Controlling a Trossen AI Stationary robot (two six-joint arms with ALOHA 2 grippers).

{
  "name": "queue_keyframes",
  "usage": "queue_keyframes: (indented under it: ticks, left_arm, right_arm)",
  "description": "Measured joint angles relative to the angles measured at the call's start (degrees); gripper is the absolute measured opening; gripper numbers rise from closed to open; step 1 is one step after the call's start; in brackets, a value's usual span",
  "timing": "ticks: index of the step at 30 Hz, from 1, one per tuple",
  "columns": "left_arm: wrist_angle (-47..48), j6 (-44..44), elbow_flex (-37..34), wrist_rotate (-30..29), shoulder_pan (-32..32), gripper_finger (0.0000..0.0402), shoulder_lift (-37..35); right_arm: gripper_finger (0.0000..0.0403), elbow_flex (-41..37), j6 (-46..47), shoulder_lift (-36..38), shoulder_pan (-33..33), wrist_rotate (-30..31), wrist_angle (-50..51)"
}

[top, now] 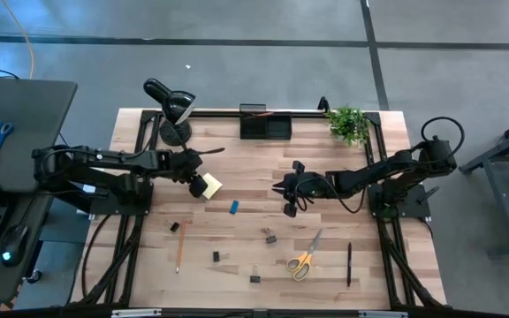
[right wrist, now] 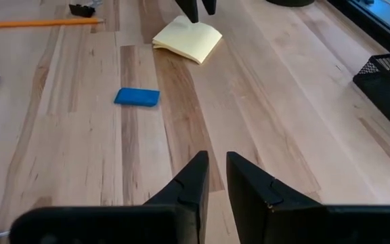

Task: Pick and place office supplies into organizer
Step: Put the yellow sticky notes into the black desk organizer

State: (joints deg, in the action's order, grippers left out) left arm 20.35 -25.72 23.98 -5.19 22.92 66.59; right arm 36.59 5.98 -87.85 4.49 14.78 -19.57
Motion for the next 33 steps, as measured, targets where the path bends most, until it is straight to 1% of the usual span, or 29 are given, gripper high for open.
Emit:
queue_keyframes:
  ticks: [5, 10, 16, 19, 23, 26, 29, 33]
  left_arm:
    - [-1.23, -0.57, -1.12, 1.04, -0.04, 0.0205, 0.0]
    - [-3.86, -1.16, -2.5, 5.43, -0.04, 0.0205, 0.13]
    - [-4.59, -1.3, -3.07, 5.59, -0.04, 0.0205, 1.46]
    - [-6.61, -1.29, -3.02, 6.29, -0.04, 0.0205, 3.14]
    - [-10.52, -0.65, -3.01, 8.22, 0.0, 0.0205, 4.65]
    - [-11.69, -0.58, -3.01, 9.13, 0.0, 0.0205, 4.92]
    - [-12.33, -0.91, -3.06, 10.19, 0.0, 0.0205, 4.97]
    - [-13.8, -1.18, -3.17, 13.14, -0.11, 0.0205, 5.05]
  right_arm:
    - [0.0049, 0.01, 0.17, 0.0, 0.0, -0.02, -0.25]
    - [0.0045, 0.01, 0.06, 0.0, 0.0, -0.24, -1.34]
    - [0.0042, 0.01, 0.17, 0.0, 0.0, -0.53, -1.42]
    - [0.0045, 0.01, 0.21, 0.0, 0.0, -0.71, -1.58]
    - [0.0048, 0.01, 0.59, -0.31, 0.0, -2.51, -3.46]
    - [0.0046, 0.1, 0.2, -2.38, 0.01, -4.5, -6.83]
    - [0.0042, 0.1, 3.47, -5.69, 0.02, -4.91, -11.01]
    - [0.0037, 0.08, 12.13, -9.95, -0.37, -5.7, -15.83]
